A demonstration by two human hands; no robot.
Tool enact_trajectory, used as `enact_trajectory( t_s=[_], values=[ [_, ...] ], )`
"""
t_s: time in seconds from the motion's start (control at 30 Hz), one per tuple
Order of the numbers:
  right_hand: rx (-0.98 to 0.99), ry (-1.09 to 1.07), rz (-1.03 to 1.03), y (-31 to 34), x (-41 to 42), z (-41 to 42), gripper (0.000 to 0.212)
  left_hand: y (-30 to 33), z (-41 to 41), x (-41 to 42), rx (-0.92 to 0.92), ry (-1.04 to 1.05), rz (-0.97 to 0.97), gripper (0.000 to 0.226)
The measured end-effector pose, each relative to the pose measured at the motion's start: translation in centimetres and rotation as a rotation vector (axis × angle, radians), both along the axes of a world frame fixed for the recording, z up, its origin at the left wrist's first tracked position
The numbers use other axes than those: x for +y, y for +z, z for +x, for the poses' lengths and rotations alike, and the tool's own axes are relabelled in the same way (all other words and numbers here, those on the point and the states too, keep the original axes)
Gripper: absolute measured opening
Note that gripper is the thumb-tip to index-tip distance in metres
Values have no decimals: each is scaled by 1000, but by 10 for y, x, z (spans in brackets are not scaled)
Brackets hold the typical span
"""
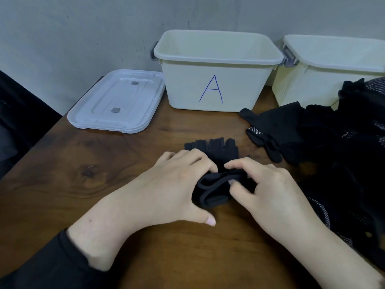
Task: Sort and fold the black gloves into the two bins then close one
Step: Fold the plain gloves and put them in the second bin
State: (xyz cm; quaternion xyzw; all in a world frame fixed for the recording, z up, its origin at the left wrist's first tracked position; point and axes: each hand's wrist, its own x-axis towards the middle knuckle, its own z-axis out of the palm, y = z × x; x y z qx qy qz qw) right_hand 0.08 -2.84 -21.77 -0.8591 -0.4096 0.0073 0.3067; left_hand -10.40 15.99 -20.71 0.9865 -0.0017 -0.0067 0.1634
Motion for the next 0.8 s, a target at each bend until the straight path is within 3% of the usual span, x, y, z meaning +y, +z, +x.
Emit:
enact_trajectory(
  t_s=[0.1, 0.2, 0.27, 0.43, 0.57, 0.7, 0.8],
  values=[
    [125, 56, 3, 8, -3, 3, 33, 4, 1, 2, -129, 55, -51, 29],
    [276, 186, -155, 15, -8, 8, 59, 11, -1, 5, -121, 131, -152, 11],
    [212, 184, -220, 14, -8, 9, 65, 13, -4, 6, -79, 175, -203, 10],
    [218, 115, -22, 12, -1, 10, 28, 15, -7, 10, -34, 303, -436, 11],
    [254, 65, 2, 11, 9, 11, 28, 11, -3, 14, -49, 401, -555, 10],
    [228, -7, 20, 6, 21, 14, 34, 5, 0, 16, -113, 505, -541, 11],
    [117, -34, 23, 0, 28, 15, 38, -1, 4, 18, -179, 540, -422, 20]
  ],
)
